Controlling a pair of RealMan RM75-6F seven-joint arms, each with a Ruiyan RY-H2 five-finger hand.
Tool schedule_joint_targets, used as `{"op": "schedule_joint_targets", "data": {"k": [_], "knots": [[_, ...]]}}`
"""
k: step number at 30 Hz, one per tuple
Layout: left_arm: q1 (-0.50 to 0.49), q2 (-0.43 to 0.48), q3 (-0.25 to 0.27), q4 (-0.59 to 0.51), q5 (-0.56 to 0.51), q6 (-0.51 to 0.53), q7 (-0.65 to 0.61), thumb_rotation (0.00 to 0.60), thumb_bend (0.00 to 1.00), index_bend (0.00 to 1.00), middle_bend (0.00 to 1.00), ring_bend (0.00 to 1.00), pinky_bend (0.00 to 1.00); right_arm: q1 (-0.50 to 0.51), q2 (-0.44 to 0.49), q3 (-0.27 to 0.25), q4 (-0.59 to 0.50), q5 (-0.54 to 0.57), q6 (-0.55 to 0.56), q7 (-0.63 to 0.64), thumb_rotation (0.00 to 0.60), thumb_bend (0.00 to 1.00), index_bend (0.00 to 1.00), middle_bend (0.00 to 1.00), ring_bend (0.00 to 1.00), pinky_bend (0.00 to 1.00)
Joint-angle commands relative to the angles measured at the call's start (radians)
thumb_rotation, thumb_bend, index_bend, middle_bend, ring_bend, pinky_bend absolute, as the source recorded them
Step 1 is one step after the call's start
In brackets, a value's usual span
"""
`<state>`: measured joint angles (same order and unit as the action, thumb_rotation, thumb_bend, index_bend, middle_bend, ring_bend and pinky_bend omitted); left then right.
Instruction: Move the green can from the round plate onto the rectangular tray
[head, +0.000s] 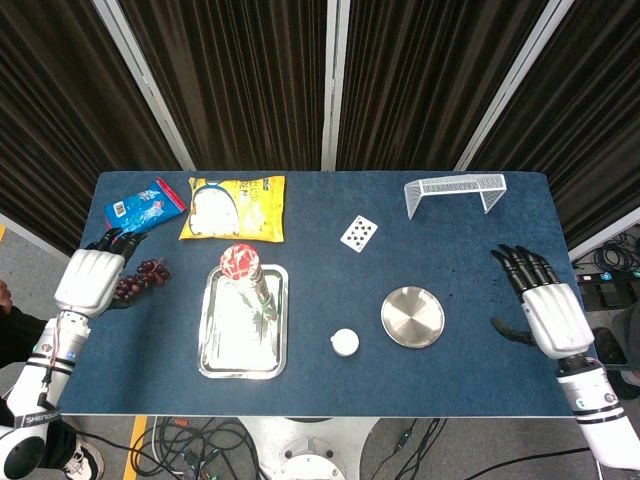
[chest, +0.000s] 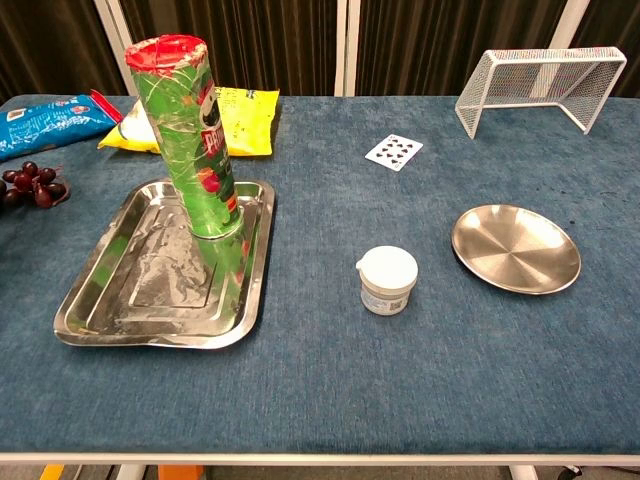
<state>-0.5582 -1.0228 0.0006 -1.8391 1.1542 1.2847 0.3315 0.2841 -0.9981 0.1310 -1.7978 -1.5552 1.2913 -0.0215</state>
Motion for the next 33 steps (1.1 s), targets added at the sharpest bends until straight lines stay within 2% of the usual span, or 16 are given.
{"op": "schedule_joint_targets", "data": {"k": [1,8,18,22,28,33], "knots": [[0.086,-0.070,0.038,0.081,0.097,0.086,-0.087,0.600,0.11,0.15,0.17,0.10,0.37,0.074,-0.058,-0.028,-0.058,-0.002,-0.126,-0.135,0.600,0.14,0.00,0.11,0.00,0.17],[0.165,-0.103,0.056,0.155,0.176,0.139,-0.150,0.600,0.11,0.15,0.17,0.10,0.37,0.173,-0.187,-0.027,-0.076,0.090,-0.276,-0.325,0.600,0.14,0.00,0.17,0.06,0.23],[0.238,-0.121,0.053,0.213,0.205,0.154,-0.214,0.600,0.11,0.16,0.17,0.10,0.36,0.289,-0.378,-0.014,-0.034,0.222,-0.388,-0.489,0.600,0.14,0.00,0.17,0.07,0.25],[0.258,-0.121,0.046,0.230,0.203,0.149,-0.231,0.600,0.11,0.16,0.17,0.10,0.31,0.324,-0.444,-0.018,-0.007,0.284,-0.409,-0.556,0.600,0.14,0.01,0.18,0.09,0.27],[0.281,-0.121,0.036,0.249,0.203,0.134,-0.263,0.600,0.11,0.16,0.17,0.10,0.28,0.354,-0.525,-0.032,0.030,0.332,-0.400,-0.610,0.600,0.15,0.09,0.21,0.13,0.31],[0.300,-0.116,0.029,0.254,0.208,0.131,-0.277,0.600,0.11,0.16,0.17,0.10,0.28,0.372,-0.567,-0.035,0.056,0.335,-0.387,-0.609,0.600,0.17,0.22,0.27,0.19,0.36]]}}
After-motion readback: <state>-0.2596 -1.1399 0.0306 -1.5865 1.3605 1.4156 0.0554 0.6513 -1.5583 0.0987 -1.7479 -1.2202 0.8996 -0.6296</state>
